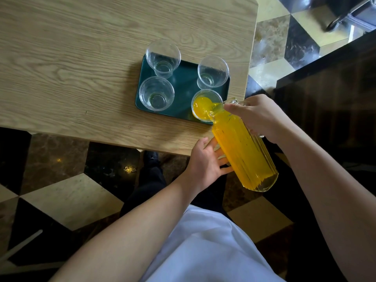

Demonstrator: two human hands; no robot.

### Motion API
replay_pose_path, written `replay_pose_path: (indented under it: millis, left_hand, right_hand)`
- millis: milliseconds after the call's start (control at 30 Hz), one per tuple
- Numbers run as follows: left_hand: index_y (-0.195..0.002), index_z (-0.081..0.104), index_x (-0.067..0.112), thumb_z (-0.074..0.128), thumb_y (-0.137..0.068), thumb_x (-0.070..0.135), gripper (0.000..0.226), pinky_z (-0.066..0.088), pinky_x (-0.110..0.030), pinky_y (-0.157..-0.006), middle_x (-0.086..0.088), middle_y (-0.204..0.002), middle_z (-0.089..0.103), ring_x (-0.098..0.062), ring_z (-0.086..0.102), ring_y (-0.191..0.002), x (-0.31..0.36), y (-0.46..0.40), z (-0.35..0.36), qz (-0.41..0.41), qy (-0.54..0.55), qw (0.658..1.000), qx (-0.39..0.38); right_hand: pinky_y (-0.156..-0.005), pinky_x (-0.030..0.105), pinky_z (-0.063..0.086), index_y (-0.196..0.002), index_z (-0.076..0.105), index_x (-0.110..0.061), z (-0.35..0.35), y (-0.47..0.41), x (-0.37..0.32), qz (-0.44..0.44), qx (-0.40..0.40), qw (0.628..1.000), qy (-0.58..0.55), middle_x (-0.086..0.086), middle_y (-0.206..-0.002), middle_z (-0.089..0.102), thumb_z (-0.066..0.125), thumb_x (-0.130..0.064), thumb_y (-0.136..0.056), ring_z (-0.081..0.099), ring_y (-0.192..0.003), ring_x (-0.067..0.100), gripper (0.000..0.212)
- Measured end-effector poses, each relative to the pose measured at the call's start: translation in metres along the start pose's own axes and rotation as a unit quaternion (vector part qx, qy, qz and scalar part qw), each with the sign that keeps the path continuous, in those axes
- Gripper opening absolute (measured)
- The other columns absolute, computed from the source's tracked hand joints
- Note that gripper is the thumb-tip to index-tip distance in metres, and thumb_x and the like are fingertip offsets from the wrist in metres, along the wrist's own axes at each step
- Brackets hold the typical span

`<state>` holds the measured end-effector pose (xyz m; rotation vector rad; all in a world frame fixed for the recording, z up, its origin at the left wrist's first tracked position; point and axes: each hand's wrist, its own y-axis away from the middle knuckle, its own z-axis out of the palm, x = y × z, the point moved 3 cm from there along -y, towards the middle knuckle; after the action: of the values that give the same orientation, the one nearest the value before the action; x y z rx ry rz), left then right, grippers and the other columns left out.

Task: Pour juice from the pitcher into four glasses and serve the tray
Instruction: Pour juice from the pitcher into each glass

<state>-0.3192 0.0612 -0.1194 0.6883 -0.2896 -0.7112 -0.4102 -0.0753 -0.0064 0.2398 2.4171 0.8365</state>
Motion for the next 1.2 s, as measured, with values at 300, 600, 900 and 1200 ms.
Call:
replay_pose_path:
  millis: [300,600,900,1200]
  left_hand:
    - [-0.140,0.054,0.031,0.029,-0.097,0.053,0.054,0.042,-0.060,-0.105,-0.012,-0.136,0.063,-0.036,0.058,-0.127,0.001,0.000,0.003,0.021,-0.024,0.999,0.016]
    - [-0.130,0.062,0.023,0.036,-0.093,0.047,0.051,0.046,-0.056,-0.103,-0.010,-0.125,0.070,-0.032,0.063,-0.119,0.009,-0.003,0.004,0.061,-0.102,0.990,0.070]
    - [-0.114,0.069,0.027,0.039,-0.103,0.042,0.035,0.054,-0.055,-0.093,-0.008,-0.114,0.075,-0.026,0.071,-0.107,0.013,-0.006,0.015,0.093,-0.128,0.986,0.061]
    - [-0.131,0.057,0.022,0.035,-0.104,0.042,0.040,0.044,-0.056,-0.104,-0.011,-0.131,0.065,-0.031,0.060,-0.122,0.014,-0.018,0.041,0.071,-0.083,0.991,0.079]
  right_hand:
    - [-0.050,0.032,0.036,-0.099,0.067,0.010,0.000,0.002,0.002,0.008,0.005,1.000,-0.005,0.000,-0.053,0.044,0.071,-0.056,-0.089,0.040,-0.042,0.014,0.067]
    - [-0.054,0.034,0.036,-0.107,0.067,0.012,-0.002,0.009,0.007,-0.008,0.010,0.998,-0.056,0.003,-0.058,0.044,0.069,-0.048,-0.092,0.039,-0.046,0.017,0.062]
    - [-0.049,0.031,0.033,-0.103,0.075,-0.002,-0.016,0.009,0.009,-0.008,0.004,0.994,-0.105,-0.008,-0.048,0.041,0.072,-0.047,-0.091,0.036,-0.043,0.013,0.047]
    - [-0.052,0.031,0.027,-0.071,0.047,-0.011,-0.043,-0.003,0.001,-0.040,-0.008,0.994,-0.106,-0.001,-0.052,0.033,0.074,-0.049,-0.085,0.029,-0.045,0.019,0.050]
